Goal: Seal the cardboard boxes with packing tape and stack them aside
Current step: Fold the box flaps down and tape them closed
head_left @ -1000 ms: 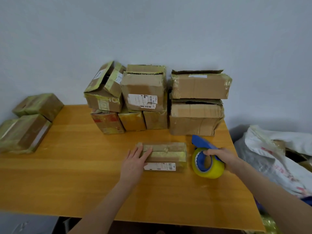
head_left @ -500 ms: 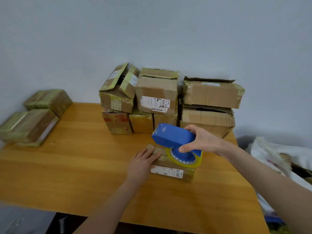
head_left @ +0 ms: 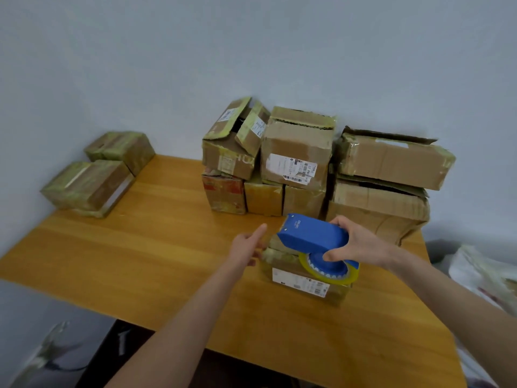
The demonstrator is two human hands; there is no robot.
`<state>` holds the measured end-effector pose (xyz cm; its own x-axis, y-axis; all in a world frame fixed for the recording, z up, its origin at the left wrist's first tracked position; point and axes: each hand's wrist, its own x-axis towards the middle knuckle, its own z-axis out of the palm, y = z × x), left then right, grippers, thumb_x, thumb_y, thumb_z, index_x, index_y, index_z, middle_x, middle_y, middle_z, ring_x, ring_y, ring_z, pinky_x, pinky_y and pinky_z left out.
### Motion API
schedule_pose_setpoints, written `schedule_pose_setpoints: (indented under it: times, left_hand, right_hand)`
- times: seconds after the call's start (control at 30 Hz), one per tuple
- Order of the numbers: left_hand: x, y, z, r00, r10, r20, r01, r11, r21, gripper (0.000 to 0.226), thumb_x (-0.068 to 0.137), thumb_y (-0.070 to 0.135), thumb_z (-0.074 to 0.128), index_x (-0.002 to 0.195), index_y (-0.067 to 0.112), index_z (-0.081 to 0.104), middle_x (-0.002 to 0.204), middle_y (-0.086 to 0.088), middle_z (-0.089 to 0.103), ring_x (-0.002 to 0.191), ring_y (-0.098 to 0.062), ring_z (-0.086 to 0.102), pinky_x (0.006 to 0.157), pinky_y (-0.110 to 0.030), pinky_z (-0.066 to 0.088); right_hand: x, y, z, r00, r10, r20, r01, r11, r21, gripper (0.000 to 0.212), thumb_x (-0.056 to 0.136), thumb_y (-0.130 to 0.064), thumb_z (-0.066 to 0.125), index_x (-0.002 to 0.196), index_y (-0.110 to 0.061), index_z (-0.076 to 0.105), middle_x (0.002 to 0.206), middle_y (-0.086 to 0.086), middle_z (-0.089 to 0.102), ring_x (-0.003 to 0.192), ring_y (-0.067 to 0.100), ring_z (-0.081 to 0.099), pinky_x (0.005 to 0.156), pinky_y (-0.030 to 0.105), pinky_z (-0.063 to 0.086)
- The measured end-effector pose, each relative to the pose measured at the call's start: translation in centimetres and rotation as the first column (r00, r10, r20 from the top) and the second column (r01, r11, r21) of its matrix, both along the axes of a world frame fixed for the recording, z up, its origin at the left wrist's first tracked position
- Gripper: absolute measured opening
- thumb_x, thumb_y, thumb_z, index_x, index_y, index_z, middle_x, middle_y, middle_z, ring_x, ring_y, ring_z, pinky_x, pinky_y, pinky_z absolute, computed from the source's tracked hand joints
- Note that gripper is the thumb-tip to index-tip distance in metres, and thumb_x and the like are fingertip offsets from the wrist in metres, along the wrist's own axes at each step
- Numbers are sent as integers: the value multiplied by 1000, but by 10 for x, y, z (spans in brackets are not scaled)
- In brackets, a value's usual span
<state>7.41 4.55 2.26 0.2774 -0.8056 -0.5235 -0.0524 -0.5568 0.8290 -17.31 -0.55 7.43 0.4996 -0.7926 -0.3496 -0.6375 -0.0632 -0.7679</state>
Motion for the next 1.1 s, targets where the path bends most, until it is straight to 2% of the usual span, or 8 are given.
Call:
schedule_pose_setpoints:
  times: [0.17,0.37,0.57,0.67,0.77,0.87,0.93,1.1]
  left_hand:
    - [-8,-10,10,988,-153,-34,157,978,136,60,88,65,48,101,11,68,94,-5,74,63,-13,50,53,-23,35]
    - [-13,-13,11,986,-140,-92,151,980,130,15,90,18,64,100,7,64,77,-2,58,54,-7,36,45,-19,25]
    - [-12,-18,21,972,-169,166,170,985,5,11,92,17,61,94,7,67,77,0,60,57,-8,39,47,-25,38]
    - [-12,-21,20,960,-148,239,156,988,-18,12,94,16,59,88,9,66,79,1,62,54,-5,40,84,-49,51]
    - [-12,-22,18,959,-132,249,146,989,-35,12,94,14,57,87,10,66,85,-2,65,56,-6,42,93,-51,47]
    - [-7,-21,19,964,-92,251,107,993,-48,17,94,15,58,78,13,65,85,-1,65,83,-25,63,94,-51,47]
    - [6,-21,16,970,-25,242,39,998,-51,25,93,20,61,70,13,62,81,-1,63,107,-37,58,92,-51,48]
    - [27,-17,1,976,34,213,-32,999,-9,33,93,19,62,63,9,57,83,-7,62,117,-44,52,79,-48,48]
  right_hand:
    - [-3,-1,-1,1000,-5,12,5,1000,6,70,50,-46,76,110,-24,46,106,0,58,92,14,64,72,23,54]
    - [-2,0,0,1000,-2,-1,2,1000,4,74,47,-49,76,111,-24,46,106,0,58,92,14,64,69,22,53]
    - [8,-3,4,998,12,-57,-17,995,-98,73,42,-61,68,105,-30,47,104,-5,59,90,11,62,70,23,54]
    - [14,-6,7,994,24,-110,-43,983,-176,75,43,-67,65,107,-32,48,103,-8,60,91,11,62,76,31,58]
    - [18,-8,12,988,38,-152,-70,974,-213,76,44,-69,64,109,-34,49,102,-9,60,91,11,62,78,35,58]
    - [21,-10,16,984,47,-174,-88,969,-233,69,50,-63,69,110,-34,49,102,-9,61,91,11,62,78,36,58]
    - [18,-14,22,979,45,-200,-94,966,-241,63,55,-58,72,109,-34,50,102,-9,61,91,12,61,78,37,57]
    - [1,-17,24,963,36,-268,-92,976,-197,68,44,-66,64,105,-36,51,98,-10,61,87,8,61,77,33,57]
